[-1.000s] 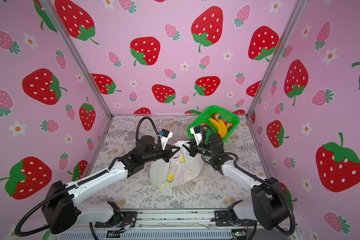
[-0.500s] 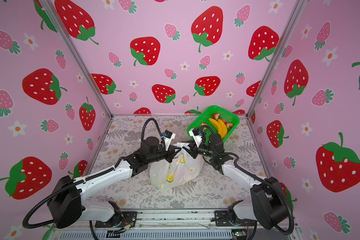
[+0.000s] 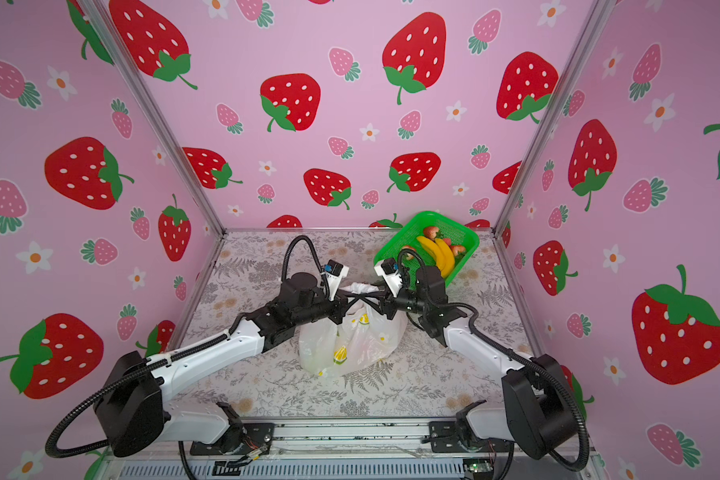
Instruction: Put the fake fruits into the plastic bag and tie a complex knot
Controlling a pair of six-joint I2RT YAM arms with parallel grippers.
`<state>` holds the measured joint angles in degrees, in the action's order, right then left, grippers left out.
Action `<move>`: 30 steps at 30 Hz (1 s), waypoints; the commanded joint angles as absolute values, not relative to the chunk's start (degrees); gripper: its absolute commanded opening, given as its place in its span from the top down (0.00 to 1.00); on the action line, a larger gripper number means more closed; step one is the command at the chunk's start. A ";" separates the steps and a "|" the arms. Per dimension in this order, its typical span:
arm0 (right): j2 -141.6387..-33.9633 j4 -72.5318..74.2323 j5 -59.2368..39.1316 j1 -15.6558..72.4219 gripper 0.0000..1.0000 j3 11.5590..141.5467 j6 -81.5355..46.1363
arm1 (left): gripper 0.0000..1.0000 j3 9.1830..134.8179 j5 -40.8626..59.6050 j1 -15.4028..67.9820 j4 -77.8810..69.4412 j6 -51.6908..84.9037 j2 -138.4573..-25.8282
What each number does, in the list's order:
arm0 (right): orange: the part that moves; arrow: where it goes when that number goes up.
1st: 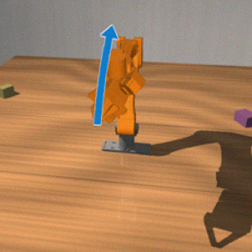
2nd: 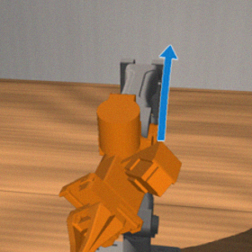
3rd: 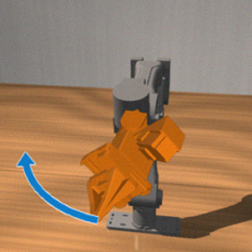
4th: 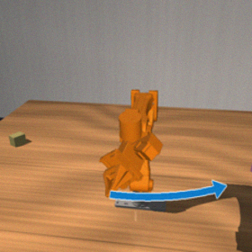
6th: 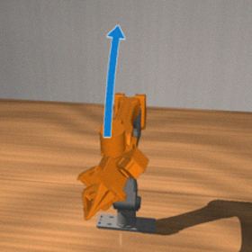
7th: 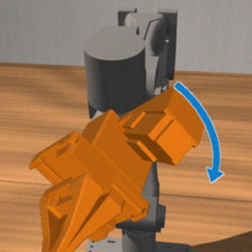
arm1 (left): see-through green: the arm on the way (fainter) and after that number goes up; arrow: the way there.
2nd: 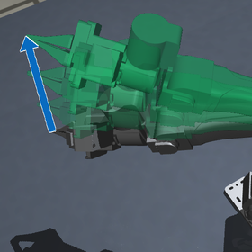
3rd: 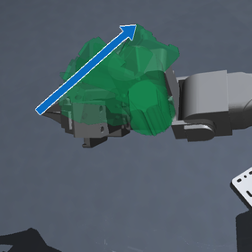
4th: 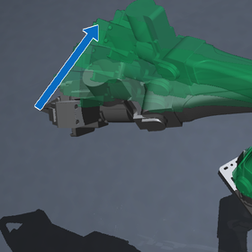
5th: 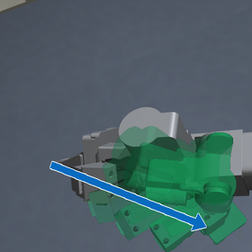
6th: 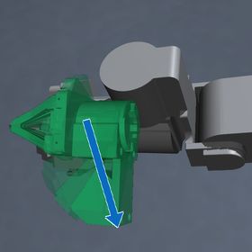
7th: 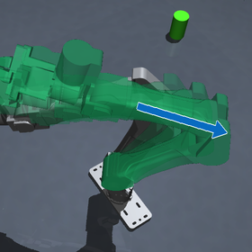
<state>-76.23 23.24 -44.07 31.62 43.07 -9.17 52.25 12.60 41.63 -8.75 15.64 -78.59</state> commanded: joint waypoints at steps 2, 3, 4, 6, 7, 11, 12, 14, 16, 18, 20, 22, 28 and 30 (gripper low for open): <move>-76.75 22.27 -46.23 31.73 0.59 44.90 -7.35 | 1.00 53.36 12.96 41.41 -9.15 14.95 -79.15; -76.87 22.77 -46.40 31.73 0.58 44.96 -7.75 | 1.00 53.52 13.09 41.47 -9.08 14.85 -79.23; -77.07 23.30 -46.45 31.71 0.57 45.05 -8.31 | 1.00 53.61 13.09 41.46 -9.03 14.82 -79.36; -77.47 24.65 -45.98 31.73 0.56 45.22 -9.79 | 1.00 53.69 13.27 41.40 -8.88 14.67 -79.49; -77.66 25.43 -45.41 31.73 0.56 45.26 -10.60 | 1.00 53.74 13.27 41.44 -8.88 14.60 -79.60; -79.03 29.09 -44.65 31.73 0.56 45.44 -14.95 | 1.00 53.78 13.53 41.48 -8.70 14.29 -79.79; -79.26 29.79 -44.42 31.71 0.57 45.46 -15.79 | 1.00 53.91 13.49 41.48 -8.51 14.24 -79.87; -79.81 30.56 -44.21 31.72 0.58 45.53 -16.73 | 1.00 54.05 13.52 41.47 -8.33 14.17 -79.95; -80.33 30.68 -43.96 31.76 0.60 45.58 -17.01 | 1.00 54.08 13.45 41.43 -8.18 14.15 -79.89; -80.77 30.83 -43.35 31.81 0.63 45.53 -17.05 | 1.00 54.23 13.34 41.45 -8.04 13.93 -79.85; -81.10 31.14 -43.24 31.80 0.68 45.44 -17.51 | 1.00 54.31 13.25 41.41 -7.73 13.55 -79.80; -81.14 31.63 -43.11 31.77 0.75 45.32 -17.80 | 1.00 54.32 12.95 41.47 -7.47 13.36 -79.74; -80.26 31.31 -41.89 31.78 1.00 44.84 -16.25 | 0.89 53.97 11.79 41.24 -6.15 12.11 -78.59; -79.65 31.07 -41.79 31.74 1.00 44.67 -15.00 | 0.81 53.74 11.16 41.22 -5.22 11.12 -77.45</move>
